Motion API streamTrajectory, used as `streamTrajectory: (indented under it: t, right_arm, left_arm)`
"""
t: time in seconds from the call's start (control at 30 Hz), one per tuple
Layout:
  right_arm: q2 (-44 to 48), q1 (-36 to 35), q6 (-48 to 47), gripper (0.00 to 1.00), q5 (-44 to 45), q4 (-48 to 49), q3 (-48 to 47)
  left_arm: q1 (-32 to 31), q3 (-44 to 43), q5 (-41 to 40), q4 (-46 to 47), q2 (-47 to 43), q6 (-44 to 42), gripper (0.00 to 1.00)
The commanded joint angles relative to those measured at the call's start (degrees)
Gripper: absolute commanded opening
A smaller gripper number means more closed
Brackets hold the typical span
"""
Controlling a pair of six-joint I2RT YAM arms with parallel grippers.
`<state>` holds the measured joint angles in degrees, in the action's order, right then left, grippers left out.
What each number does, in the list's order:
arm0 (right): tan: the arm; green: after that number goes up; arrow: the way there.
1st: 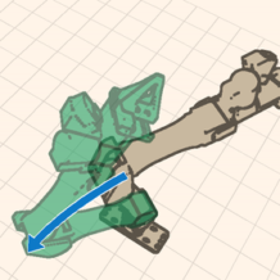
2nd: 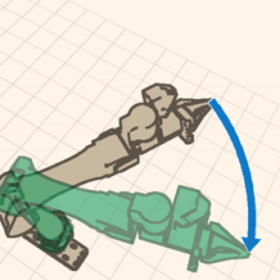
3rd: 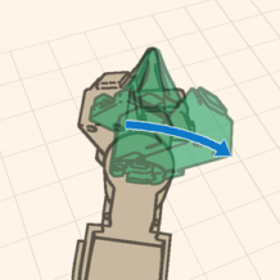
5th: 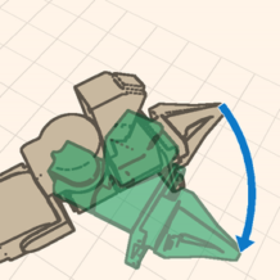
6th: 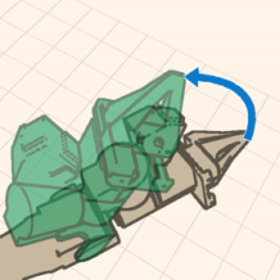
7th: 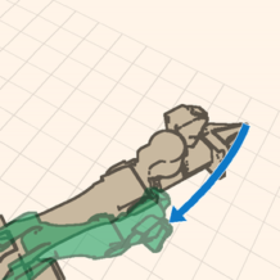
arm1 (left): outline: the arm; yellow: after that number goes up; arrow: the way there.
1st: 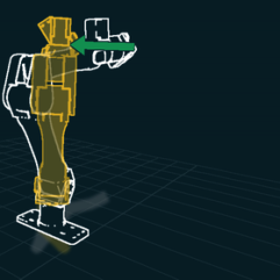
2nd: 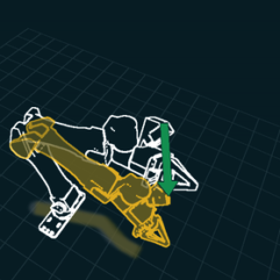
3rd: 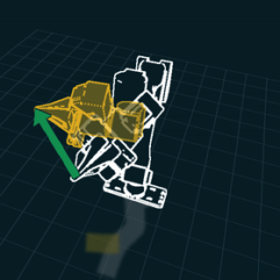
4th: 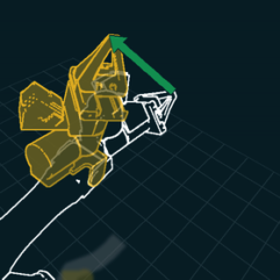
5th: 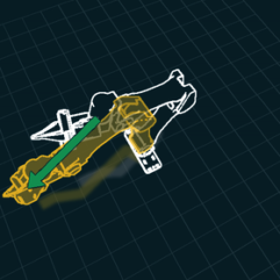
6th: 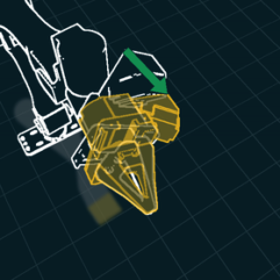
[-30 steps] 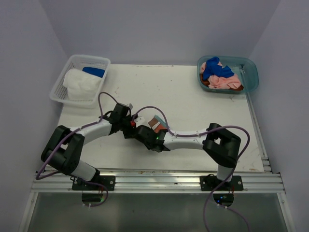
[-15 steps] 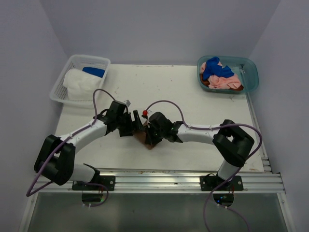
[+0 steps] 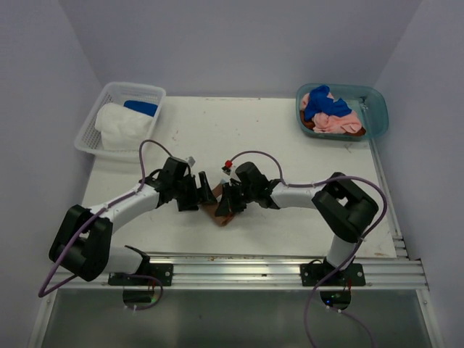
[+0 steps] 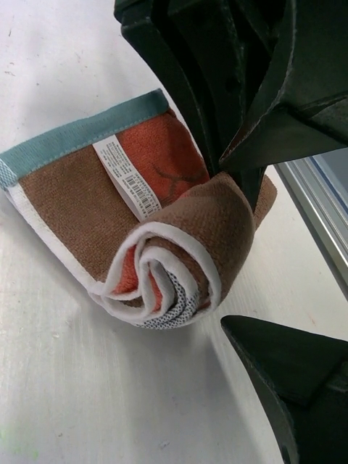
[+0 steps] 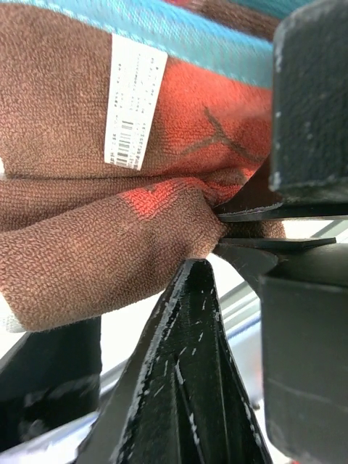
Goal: Roll the towels
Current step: Roll the towel
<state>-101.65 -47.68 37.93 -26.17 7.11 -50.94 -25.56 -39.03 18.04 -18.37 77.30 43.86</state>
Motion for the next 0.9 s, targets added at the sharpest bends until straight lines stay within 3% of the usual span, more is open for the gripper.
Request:
streamTrajectory:
  t: [0.0, 0.2, 0.57, 0.7, 0.77, 0.83, 0.87]
  right_arm:
    - [-2.15, 1.01, 4.07, 0.0, -4.67, 3.77, 2.07]
    - [-2.33, 2.07, 4.61, 0.0, -5.12, 3.53, 2.51]
    - [-0.75, 2.07, 2.77, 0.0, -3.98, 0.27, 1.72]
    - [3.37, 0.14, -2.15, 0.18, 5.65, -6.91, -0.47]
    - [5.57, -1.35, -6.0, 0.41, 10.5, -11.14, -2.4]
    - [7.69, -4.25, -9.7, 0.54, 17.95, -15.89, -4.59]
    - [8.13, -5.31, -10.68, 0.55, 20.35, -17.3, -5.39]
  left_arm:
    - [0.07, 0.7, 1.12, 2.99, -0.04, -0.44, 0.84]
    - [0.07, 1.58, 0.07, 6.32, 2.59, -0.09, 0.75]
    - [-0.01, 0.53, 1.99, 9.14, 8.39, 1.49, 0.41]
    - [-0.1, 0.0, 2.26, 8.7, 9.45, 1.06, 0.36]
    - [-0.19, -0.26, 2.26, 8.27, 9.8, 0.62, 0.36]
    - [-0.28, -0.61, 2.17, 7.65, 10.15, 0.62, 0.36]
    - [-0.28, -0.53, 2.0, 7.56, 10.24, 0.53, 0.36]
